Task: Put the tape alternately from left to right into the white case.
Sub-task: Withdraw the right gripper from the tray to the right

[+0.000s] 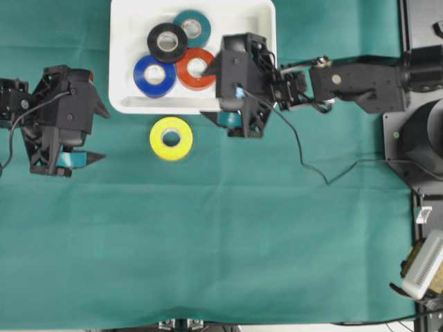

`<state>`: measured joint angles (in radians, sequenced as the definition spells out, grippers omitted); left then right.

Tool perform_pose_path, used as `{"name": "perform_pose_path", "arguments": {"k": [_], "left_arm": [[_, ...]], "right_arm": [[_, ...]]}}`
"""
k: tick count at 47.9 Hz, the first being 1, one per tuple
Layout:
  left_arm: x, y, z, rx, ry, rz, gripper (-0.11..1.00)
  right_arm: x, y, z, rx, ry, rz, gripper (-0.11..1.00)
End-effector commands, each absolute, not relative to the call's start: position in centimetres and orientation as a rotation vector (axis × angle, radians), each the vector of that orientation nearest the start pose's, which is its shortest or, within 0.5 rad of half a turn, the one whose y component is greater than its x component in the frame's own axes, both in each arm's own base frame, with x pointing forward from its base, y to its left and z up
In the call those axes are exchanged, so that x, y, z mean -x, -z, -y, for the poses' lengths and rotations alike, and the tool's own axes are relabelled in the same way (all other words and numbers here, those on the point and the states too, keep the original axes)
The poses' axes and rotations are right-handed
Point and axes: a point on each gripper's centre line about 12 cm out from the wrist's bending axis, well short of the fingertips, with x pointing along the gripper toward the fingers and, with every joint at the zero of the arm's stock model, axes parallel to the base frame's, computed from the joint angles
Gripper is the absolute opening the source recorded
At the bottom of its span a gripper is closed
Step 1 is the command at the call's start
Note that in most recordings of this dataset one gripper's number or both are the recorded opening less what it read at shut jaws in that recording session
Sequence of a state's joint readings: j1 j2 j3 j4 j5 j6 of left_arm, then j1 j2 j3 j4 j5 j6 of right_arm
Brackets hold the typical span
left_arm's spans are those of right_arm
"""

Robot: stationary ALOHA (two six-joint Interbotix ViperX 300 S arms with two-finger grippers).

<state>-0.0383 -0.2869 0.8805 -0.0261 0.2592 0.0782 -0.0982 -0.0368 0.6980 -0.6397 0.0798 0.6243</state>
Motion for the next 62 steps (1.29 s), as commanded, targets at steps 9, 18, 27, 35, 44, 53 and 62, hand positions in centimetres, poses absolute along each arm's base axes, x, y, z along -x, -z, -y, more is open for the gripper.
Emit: {"name": "perform_pose_path", "arguments": {"k": [9, 18, 27, 35, 44, 53, 62], "left_arm": [[-30.3, -18.4, 1.3, -0.062, 0.065, -0.819, 0.59], [-30.4, -18.5, 1.3, -0.063, 0.067, -0.815, 0.59], [-30.4, -18.5, 1.3, -0.062, 0.065, -0.816, 0.59], [-30.6, -18.7, 1.3, -0.063, 0.066, -0.808, 0.59], [-31.5, -18.6, 1.6, -0.074, 0.075, -0.794, 0.59], [-33.8, -17.8, 2.4, -0.114, 0.108, -0.801, 0.59], [-35.6, -15.8, 2.7, -0.195, 0.15, -0.855, 0.59]], "right_arm": [[-35.4, -17.5, 2.1, 0.013, 0.081, -0.708, 0.84], [-34.0, -17.5, 0.9, 0.021, 0.049, -0.706, 0.84], [-32.8, -17.3, 0.6, 0.022, 0.041, -0.713, 0.84], [-32.3, -16.8, 0.6, 0.02, 0.041, -0.728, 0.84], [-32.2, -16.7, 0.5, 0.02, 0.039, -0.73, 0.84], [-32.2, -16.7, 0.6, 0.018, 0.041, -0.732, 0.84], [-32.0, -16.4, 0.6, 0.02, 0.04, -0.739, 0.84]]}}
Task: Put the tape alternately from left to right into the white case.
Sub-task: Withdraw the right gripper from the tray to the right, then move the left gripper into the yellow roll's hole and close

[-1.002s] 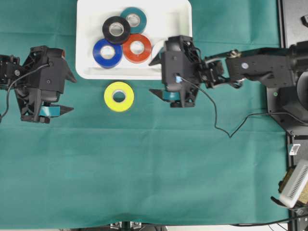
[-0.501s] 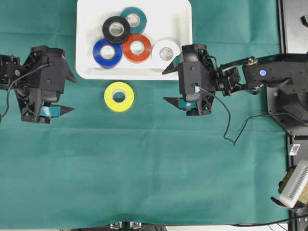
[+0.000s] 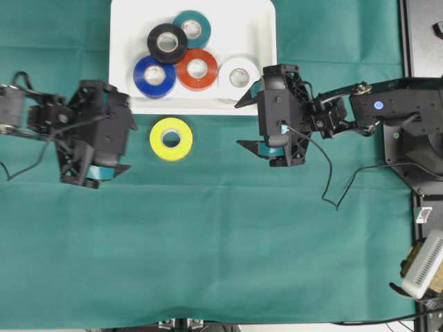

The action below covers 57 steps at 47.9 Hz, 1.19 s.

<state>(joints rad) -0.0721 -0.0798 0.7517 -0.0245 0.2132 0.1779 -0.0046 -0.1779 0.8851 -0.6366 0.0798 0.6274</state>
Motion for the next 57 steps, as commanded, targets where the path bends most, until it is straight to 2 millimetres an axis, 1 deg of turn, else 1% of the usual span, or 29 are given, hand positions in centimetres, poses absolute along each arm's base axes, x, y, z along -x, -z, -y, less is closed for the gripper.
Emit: {"name": "perform_pose_path", "arguments": {"k": [1, 4, 14, 21, 37, 50, 57], "left_arm": [[-35.8, -15.6, 2.8, -0.203, 0.155, -0.857, 0.59], [-36.4, -15.4, 2.8, -0.223, 0.164, -0.861, 0.59], [-38.3, -15.4, 2.9, -0.277, 0.187, -0.844, 0.59], [-39.1, -14.7, 3.1, -0.286, 0.195, -0.859, 0.59], [-40.3, -12.7, 3.5, -0.292, 0.21, -0.899, 0.59], [-41.0, -11.9, 3.6, -0.29, 0.211, -0.919, 0.59], [-41.1, -11.5, 3.5, -0.287, 0.213, -0.945, 0.54]], "right_arm": [[-32.0, -16.4, 0.5, 0.02, 0.039, -0.739, 0.84], [-31.9, -16.3, 0.6, 0.018, 0.041, -0.742, 0.84], [-31.7, -16.2, 0.5, 0.017, 0.039, -0.747, 0.84], [-31.6, -16.0, 0.5, 0.018, 0.04, -0.753, 0.84], [-31.5, -15.9, 0.5, 0.016, 0.04, -0.756, 0.84], [-31.6, -16.0, 0.4, 0.011, 0.034, -0.746, 0.84], [-31.6, -15.9, 0.4, 0.009, 0.034, -0.747, 0.84]]}}
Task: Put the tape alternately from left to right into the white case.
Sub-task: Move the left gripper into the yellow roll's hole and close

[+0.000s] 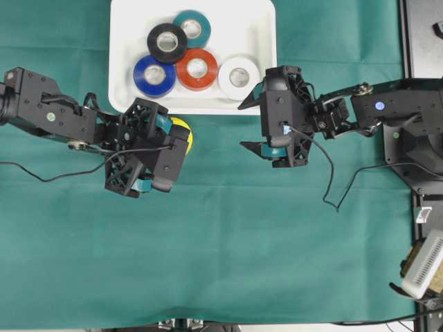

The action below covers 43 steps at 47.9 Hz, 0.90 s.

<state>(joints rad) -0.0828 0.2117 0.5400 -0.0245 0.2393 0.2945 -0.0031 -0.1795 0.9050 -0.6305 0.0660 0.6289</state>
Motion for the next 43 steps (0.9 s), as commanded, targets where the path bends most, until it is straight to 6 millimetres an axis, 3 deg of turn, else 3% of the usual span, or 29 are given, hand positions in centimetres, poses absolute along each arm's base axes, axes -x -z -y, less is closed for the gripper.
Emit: {"name": "perform_pose_path", "arguments": {"k": [1, 11, 16, 43], "left_arm": [[-41.08, -11.5, 3.61, -0.288, 0.215, -0.949, 0.52], [-41.11, -11.82, 3.55, -0.287, 0.214, -0.954, 0.13], [-41.11, -11.95, 3.61, -0.288, 0.215, -0.951, -0.01], [-41.16, -12.31, 3.62, -0.288, 0.214, -0.942, -0.03]], "right_arm": [[-31.57, -15.95, 0.4, 0.009, 0.034, -0.747, 0.84], [-31.54, -15.91, 0.39, 0.006, 0.034, -0.747, 0.84], [-31.54, -15.91, 0.44, 0.005, 0.036, -0.747, 0.84], [-31.49, -15.86, 0.39, -0.002, 0.037, -0.749, 0.84]]}}
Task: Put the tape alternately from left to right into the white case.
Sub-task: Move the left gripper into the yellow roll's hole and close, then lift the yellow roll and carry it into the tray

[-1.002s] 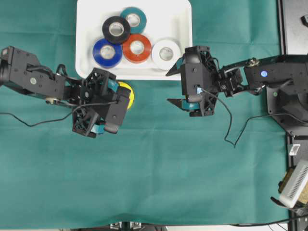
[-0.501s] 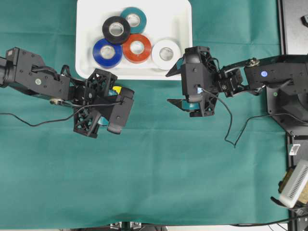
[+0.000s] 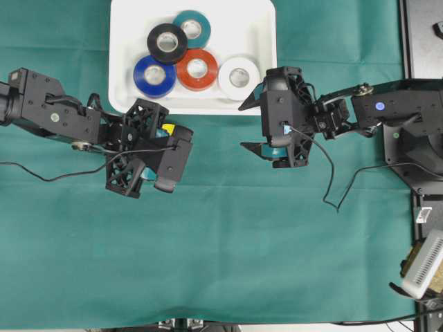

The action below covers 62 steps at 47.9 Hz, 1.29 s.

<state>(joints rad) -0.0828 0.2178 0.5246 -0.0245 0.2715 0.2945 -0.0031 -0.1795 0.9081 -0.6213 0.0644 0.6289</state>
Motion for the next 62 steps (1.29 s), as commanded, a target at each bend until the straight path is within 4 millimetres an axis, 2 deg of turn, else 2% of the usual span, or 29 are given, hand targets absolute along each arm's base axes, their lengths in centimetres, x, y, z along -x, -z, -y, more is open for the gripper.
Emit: {"name": "perform_pose_path", "arguments": {"k": [1, 10, 28, 40, 51, 62], "left_arm": [[-41.2, -12.4, 3.6, -0.288, 0.214, -0.94, -0.03], [-40.9, -13.6, 3.7, -0.289, 0.214, -0.917, -0.03], [-39.1, -18.1, 4.3, -0.297, 0.23, -0.894, -0.03], [-39.0, -18.9, 4.2, -0.301, 0.231, -0.882, -0.03], [-39.7, -19.4, 2.5, -0.288, 0.188, -0.867, -0.03], [-41.2, -20.0, -1.0, -0.254, 0.102, -0.835, -0.03]], "right_arm": [[-31.5, -15.8, 0.4, 0.0, 0.037, -0.75, 0.84], [-31.5, -15.9, 0.3, 0.0, 0.034, -0.749, 0.84], [-31.5, -15.9, 0.2, 0.001, 0.031, -0.749, 0.83], [-31.5, -15.9, 0.1, 0.0, 0.026, -0.744, 0.84], [-31.5, -15.9, 0.1, 0.0, 0.026, -0.744, 0.84], [-31.5, -15.9, 0.1, 0.001, 0.024, -0.744, 0.83]]}}
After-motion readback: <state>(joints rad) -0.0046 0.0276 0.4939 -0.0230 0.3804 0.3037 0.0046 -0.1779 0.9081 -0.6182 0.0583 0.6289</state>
